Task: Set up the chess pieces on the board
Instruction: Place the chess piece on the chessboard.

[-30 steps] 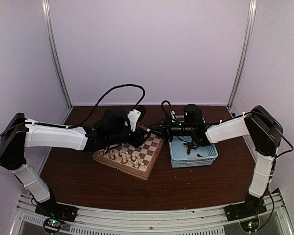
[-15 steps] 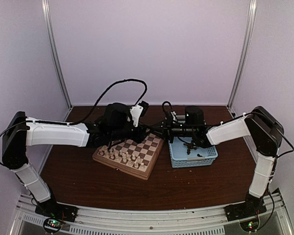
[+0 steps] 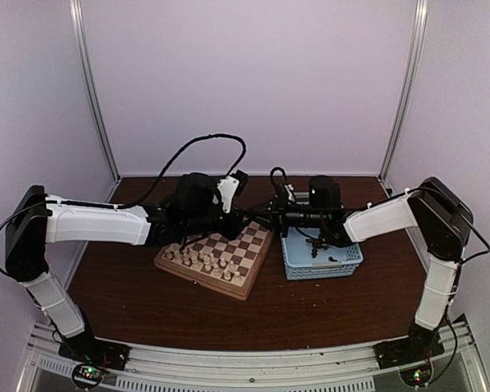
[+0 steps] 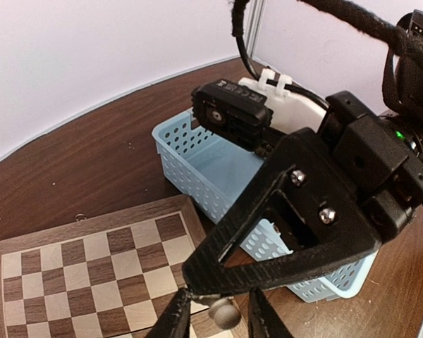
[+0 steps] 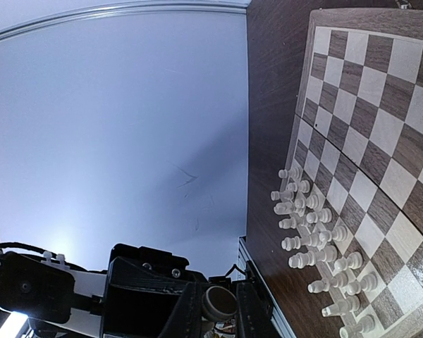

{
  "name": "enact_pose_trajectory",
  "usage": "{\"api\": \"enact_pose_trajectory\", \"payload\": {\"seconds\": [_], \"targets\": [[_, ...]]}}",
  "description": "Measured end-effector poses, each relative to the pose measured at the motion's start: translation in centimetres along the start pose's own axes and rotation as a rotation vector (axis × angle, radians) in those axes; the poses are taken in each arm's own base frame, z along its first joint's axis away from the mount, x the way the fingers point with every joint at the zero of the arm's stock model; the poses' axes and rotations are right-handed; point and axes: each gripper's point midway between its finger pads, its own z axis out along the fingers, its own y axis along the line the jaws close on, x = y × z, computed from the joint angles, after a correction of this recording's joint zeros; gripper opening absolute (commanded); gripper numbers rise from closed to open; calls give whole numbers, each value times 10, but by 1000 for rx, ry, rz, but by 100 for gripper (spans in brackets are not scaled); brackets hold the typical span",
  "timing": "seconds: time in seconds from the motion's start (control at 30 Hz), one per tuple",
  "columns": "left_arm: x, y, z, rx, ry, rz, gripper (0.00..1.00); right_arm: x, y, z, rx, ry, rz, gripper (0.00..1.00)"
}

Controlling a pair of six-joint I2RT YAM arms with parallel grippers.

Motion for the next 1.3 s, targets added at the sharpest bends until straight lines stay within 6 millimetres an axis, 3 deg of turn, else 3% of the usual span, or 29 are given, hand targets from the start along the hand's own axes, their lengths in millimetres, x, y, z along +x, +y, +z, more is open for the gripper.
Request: {"api": "enact_pose_trajectory", "payload": {"seconds": [0.2, 0.33, 0.47, 0.6, 0.77, 0.83, 1.03, 1.3], "targets": [[9, 4, 3, -20, 27, 0, 20, 0, 0, 0, -1, -1, 8, 12], [10, 6, 3, -35, 34, -3, 2, -3, -1, 0, 4, -20, 20, 13], [11, 8, 5, -50, 60, 3, 2, -5, -4, -1, 8, -34, 22, 13], [11, 8, 5, -49, 75, 5, 2, -5, -5, -2, 6, -38, 20, 23], [17, 8, 4, -48, 104, 12, 1, -3, -11, -4, 14, -38, 14, 43], [21, 8, 3, -51, 132, 17, 1, -4, -16, -7, 25, -45, 10, 46], [27, 0, -6, -17, 244, 7, 1, -21, -20, -41, 87, -103, -54, 50], [31, -17, -24, 32, 435, -19, 4, -42, 7, -104, 254, -224, -300, 52]]}}
